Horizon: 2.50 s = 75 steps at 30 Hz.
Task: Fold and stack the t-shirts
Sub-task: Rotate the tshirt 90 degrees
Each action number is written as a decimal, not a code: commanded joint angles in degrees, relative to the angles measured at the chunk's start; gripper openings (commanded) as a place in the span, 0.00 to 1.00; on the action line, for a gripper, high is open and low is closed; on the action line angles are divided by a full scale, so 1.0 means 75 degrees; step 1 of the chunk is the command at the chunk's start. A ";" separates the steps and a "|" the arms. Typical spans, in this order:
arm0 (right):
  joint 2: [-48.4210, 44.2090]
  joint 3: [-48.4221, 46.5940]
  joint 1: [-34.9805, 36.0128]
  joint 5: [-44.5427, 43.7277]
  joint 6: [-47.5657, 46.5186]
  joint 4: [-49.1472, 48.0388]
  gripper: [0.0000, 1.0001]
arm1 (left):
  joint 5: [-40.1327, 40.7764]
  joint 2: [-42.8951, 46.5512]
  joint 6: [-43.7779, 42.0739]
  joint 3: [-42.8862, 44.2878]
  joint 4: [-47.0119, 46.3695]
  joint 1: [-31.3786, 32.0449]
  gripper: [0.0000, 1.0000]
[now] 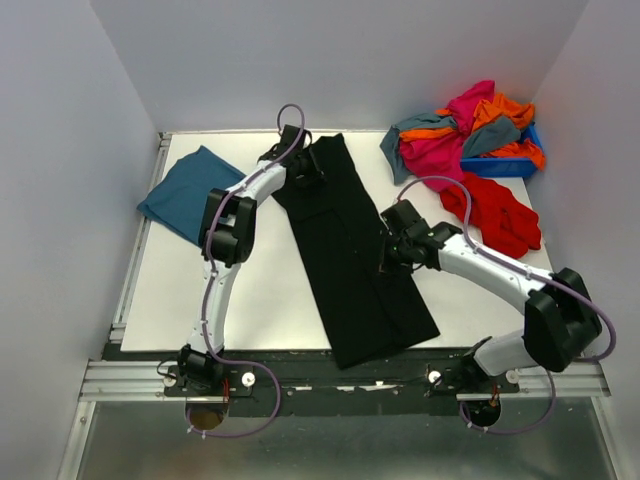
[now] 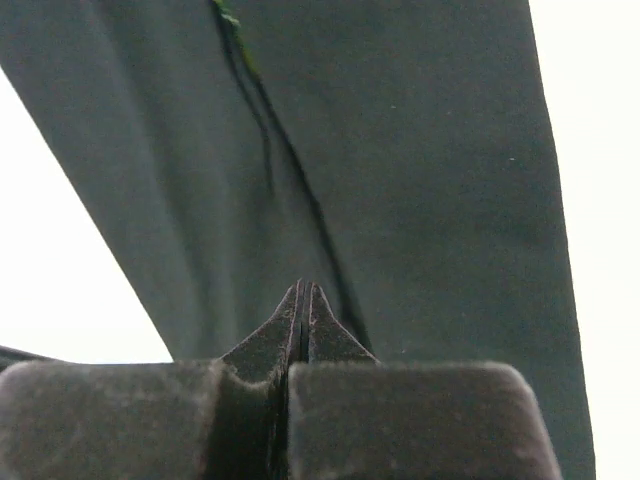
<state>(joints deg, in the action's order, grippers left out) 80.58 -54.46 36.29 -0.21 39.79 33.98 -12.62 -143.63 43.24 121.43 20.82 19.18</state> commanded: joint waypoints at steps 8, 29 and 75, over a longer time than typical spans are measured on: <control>0.1385 -0.0016 -0.0245 -0.1272 0.0225 0.0660 0.01 | 0.0709 0.1504 -0.0468 -0.1098 0.0316 -0.0307 0.31; 0.2148 0.0569 0.0890 -0.0034 0.0882 0.0487 0.01 | 0.0348 -0.2048 0.1252 0.2385 0.0286 -0.0694 0.20; -0.2318 0.3229 0.1524 0.1855 0.1175 0.0955 0.37 | 0.1190 1.1720 0.2460 -1.2041 0.1406 0.2915 0.78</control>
<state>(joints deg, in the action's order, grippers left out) 62.37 -31.88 46.54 11.31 46.65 40.38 -8.14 -62.11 53.65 31.66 26.63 38.02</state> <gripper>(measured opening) 0.376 0.812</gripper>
